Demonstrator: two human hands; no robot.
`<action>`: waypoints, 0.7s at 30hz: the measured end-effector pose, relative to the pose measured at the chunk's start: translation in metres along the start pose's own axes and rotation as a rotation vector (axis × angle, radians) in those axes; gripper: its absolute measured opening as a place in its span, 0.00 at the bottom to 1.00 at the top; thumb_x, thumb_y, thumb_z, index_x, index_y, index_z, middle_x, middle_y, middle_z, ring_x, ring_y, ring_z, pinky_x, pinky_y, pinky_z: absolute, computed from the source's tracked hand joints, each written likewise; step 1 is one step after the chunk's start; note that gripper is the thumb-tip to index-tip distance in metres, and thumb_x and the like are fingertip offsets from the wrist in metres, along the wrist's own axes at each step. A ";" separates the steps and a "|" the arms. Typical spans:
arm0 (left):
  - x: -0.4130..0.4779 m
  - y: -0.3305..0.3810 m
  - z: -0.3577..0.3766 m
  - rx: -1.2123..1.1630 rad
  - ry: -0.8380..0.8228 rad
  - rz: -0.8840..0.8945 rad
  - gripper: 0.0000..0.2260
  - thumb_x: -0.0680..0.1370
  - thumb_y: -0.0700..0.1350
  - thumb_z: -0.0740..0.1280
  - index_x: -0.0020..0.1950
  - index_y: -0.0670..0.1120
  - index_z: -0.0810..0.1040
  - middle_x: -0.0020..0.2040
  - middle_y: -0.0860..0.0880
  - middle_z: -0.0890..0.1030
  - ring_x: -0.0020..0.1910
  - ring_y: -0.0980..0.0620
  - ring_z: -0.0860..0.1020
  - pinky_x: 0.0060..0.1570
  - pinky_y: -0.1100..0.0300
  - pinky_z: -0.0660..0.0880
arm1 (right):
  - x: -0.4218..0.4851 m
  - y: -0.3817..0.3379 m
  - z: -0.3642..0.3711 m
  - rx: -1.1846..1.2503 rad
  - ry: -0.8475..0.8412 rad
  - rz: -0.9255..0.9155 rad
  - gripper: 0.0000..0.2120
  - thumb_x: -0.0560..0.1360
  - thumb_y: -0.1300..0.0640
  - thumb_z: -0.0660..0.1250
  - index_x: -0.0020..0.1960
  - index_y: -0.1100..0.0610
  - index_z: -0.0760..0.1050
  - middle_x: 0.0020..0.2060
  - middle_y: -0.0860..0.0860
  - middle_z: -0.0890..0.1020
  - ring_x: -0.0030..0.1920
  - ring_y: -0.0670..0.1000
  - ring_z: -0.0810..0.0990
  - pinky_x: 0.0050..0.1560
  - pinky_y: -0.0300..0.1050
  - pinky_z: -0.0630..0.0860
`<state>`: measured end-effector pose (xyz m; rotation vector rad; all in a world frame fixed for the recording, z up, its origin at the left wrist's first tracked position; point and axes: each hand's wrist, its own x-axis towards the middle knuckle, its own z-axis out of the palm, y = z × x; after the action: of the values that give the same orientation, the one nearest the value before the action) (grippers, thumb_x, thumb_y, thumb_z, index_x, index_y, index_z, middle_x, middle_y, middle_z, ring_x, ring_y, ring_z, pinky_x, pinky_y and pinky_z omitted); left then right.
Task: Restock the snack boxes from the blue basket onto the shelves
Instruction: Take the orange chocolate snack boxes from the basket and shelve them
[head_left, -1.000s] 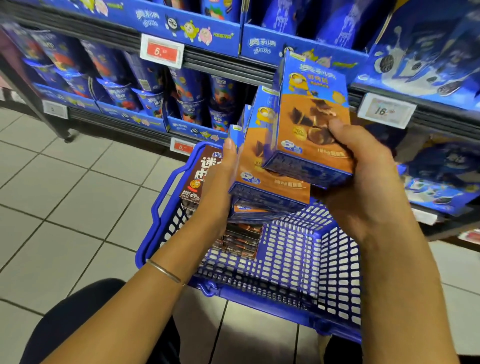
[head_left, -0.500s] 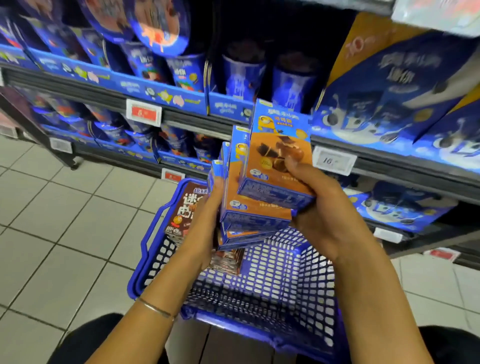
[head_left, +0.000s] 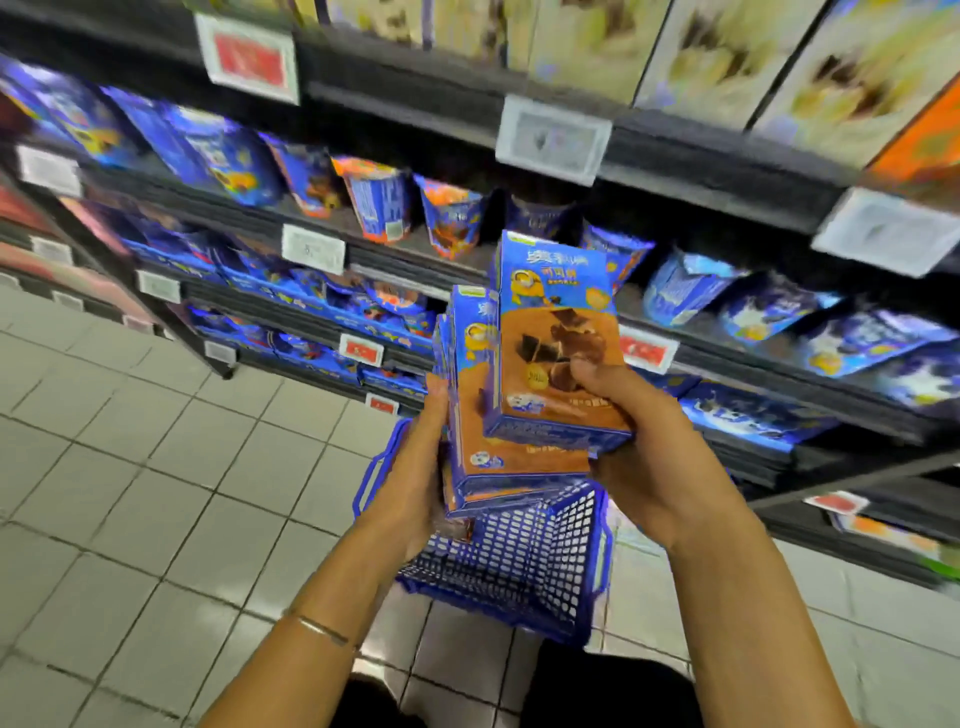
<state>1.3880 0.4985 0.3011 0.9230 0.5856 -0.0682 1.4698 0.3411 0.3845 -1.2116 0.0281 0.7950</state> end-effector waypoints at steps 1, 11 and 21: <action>-0.015 0.018 0.010 -0.006 0.010 0.013 0.33 0.77 0.71 0.59 0.73 0.52 0.81 0.70 0.42 0.82 0.68 0.41 0.82 0.62 0.48 0.82 | -0.014 -0.020 0.014 -0.014 -0.009 -0.003 0.08 0.62 0.51 0.74 0.40 0.52 0.86 0.46 0.56 0.87 0.50 0.61 0.84 0.54 0.59 0.77; -0.161 0.169 0.099 0.156 0.102 -0.044 0.28 0.89 0.58 0.50 0.75 0.40 0.76 0.68 0.35 0.81 0.68 0.37 0.81 0.69 0.41 0.77 | -0.146 -0.169 0.112 -0.147 0.006 -0.076 0.11 0.68 0.45 0.73 0.48 0.46 0.86 0.51 0.51 0.88 0.50 0.54 0.86 0.52 0.55 0.81; -0.211 0.212 0.181 0.000 -0.152 0.021 0.32 0.85 0.68 0.51 0.50 0.54 0.91 0.53 0.43 0.89 0.47 0.43 0.89 0.37 0.52 0.85 | -0.223 -0.262 0.129 -0.006 0.060 -0.262 0.17 0.64 0.52 0.79 0.52 0.55 0.84 0.49 0.55 0.87 0.47 0.55 0.86 0.59 0.55 0.79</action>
<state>1.3542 0.4493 0.6458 0.9147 0.4351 -0.1188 1.4023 0.2996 0.7432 -1.2151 -0.0824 0.5300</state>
